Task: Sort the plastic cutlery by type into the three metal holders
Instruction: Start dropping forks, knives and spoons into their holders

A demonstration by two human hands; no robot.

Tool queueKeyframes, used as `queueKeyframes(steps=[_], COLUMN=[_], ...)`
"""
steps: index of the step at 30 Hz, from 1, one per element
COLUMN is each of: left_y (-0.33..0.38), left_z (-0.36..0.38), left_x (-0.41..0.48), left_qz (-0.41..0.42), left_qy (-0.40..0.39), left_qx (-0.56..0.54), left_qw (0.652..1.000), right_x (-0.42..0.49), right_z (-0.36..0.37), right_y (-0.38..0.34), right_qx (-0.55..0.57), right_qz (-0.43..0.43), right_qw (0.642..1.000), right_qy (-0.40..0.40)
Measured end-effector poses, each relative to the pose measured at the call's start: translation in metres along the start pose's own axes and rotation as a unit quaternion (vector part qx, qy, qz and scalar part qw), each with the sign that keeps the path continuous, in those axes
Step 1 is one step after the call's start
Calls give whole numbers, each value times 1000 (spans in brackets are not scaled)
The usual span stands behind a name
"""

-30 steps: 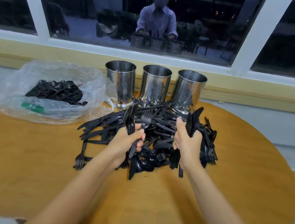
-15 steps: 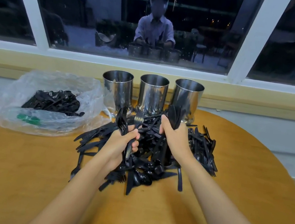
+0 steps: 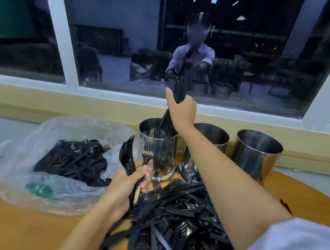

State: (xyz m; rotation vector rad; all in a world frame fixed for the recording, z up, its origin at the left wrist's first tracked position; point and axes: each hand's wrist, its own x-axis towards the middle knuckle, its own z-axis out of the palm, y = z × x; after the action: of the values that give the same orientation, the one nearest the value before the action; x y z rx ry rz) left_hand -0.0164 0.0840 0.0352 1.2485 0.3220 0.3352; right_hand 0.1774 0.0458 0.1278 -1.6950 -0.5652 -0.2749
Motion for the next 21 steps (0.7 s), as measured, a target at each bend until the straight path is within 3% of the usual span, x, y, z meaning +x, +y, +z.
queueKeyframes(steps=[5, 10, 15, 21], left_y=[-3, -7, -11, -7], left_z=[-11, -12, -15, -22], left_x=[21, 24, 26, 20], left_qz=[-5, 3, 2, 6], left_qy=[8, 8, 7, 21], left_qx=[-30, -44, -50, -51], left_qw=[1000, 999, 999, 998], right_x=[11, 26, 28, 27], right_z=[39, 41, 34, 27], right_y=[46, 37, 47, 32], right_qx=[-115, -87, -153, -235], right_qz=[37, 46, 59, 59], right_qw=[981, 989, 977, 923], right_qy=[-154, -114, -139, -298])
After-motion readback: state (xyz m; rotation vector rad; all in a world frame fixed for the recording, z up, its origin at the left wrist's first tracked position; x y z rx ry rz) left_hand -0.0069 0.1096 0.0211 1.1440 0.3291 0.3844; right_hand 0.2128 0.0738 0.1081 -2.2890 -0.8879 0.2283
